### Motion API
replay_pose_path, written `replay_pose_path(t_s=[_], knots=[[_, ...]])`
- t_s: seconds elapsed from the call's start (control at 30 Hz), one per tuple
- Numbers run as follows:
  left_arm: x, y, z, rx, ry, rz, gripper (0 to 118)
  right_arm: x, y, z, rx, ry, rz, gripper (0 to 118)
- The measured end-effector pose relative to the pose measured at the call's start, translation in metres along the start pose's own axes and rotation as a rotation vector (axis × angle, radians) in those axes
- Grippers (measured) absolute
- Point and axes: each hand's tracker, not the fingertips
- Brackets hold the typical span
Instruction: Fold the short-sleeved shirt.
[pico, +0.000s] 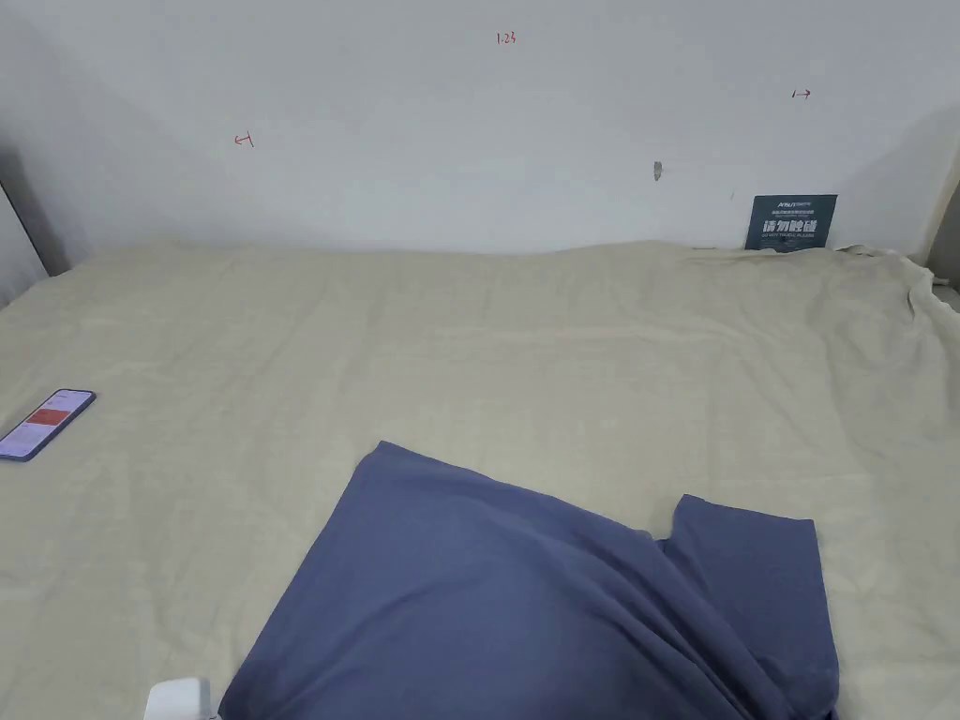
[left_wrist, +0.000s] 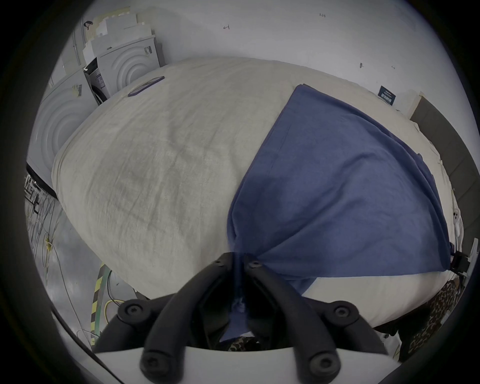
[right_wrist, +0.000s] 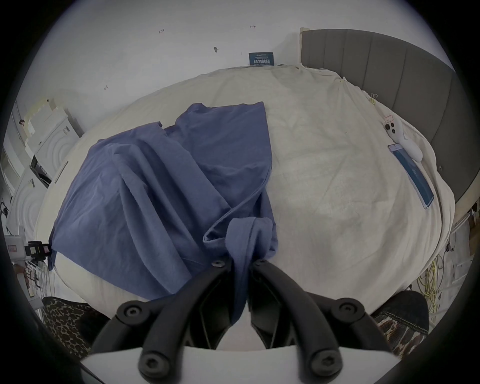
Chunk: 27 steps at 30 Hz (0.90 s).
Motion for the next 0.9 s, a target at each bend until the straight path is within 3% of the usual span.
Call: replay_pose_path(t_s=[0.07,0.13,0.23,0.37,0.47,0.53,0.67,0.73,0.8,0.9], knots=[[0.001,0.004,0.007,0.003,-0.008,-0.003,69,0.0,0.006,0.006,0.003,-0.01,0.009,61],[0.003,0.008,0.017,0.018,-0.025,0.007,100,-0.002,0.014,0.018,0.034,0.002,0.023,86],[0.014,0.023,0.045,0.081,-0.044,0.001,105,-0.011,0.035,0.047,0.144,0.032,0.042,91],[0.031,0.052,0.091,0.215,-0.092,-0.023,105,-0.022,0.07,0.094,0.296,0.073,0.07,92],[0.042,0.071,0.125,0.355,-0.144,-0.05,105,-0.031,0.09,0.13,0.413,0.084,0.093,102],[0.053,0.082,0.148,0.439,-0.173,-0.059,106,-0.036,0.099,0.15,0.5,0.103,0.106,102],[0.068,0.101,0.177,0.533,-0.243,-0.048,107,-0.045,0.107,0.175,0.608,0.066,0.137,101],[0.076,0.105,0.187,0.596,-0.253,-0.044,105,-0.05,0.107,0.184,0.65,0.033,0.154,96],[0.085,0.105,0.194,0.662,-0.248,-0.069,95,-0.053,0.106,0.189,0.684,0.009,0.158,75],[0.094,0.105,0.197,0.708,-0.239,-0.101,30,-0.058,0.104,0.193,0.71,-0.004,0.159,7]])
